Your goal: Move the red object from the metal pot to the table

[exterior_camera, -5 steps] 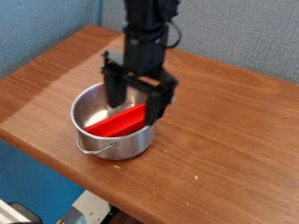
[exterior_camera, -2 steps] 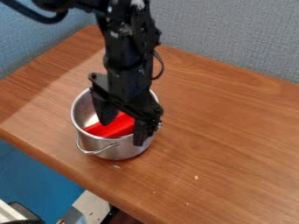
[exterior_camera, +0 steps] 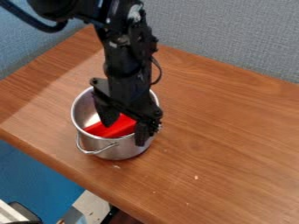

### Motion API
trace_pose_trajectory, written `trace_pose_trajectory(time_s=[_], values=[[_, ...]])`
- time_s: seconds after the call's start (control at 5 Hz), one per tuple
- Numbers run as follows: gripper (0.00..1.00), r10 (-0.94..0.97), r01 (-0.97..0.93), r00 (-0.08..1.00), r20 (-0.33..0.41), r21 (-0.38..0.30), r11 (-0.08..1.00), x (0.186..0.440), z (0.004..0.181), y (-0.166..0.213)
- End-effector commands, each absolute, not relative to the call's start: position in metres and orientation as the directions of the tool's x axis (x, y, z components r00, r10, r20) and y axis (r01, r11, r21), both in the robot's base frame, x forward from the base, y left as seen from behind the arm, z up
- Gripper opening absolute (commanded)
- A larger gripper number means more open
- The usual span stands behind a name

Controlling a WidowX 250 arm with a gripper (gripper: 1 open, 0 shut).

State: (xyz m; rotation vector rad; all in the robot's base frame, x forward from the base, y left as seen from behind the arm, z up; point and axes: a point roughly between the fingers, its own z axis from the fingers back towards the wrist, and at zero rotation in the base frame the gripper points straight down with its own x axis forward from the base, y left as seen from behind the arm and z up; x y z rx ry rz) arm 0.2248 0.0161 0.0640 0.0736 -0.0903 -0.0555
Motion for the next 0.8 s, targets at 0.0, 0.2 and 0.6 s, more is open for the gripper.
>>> trace_pose_trajectory(time_s=[0.0,0.2,0.6], values=[[0.00,-0.040,0.031,0.994,0.101,0.084,0.996,0.231,0.061,0.024],[0.00,-0.031,0.023,0.995,0.096,0.085,0.996,0.233,0.061,0.024],[0.00,-0.013,0.002,0.995,0.102,0.104,0.995,0.234,0.092,-0.013]])
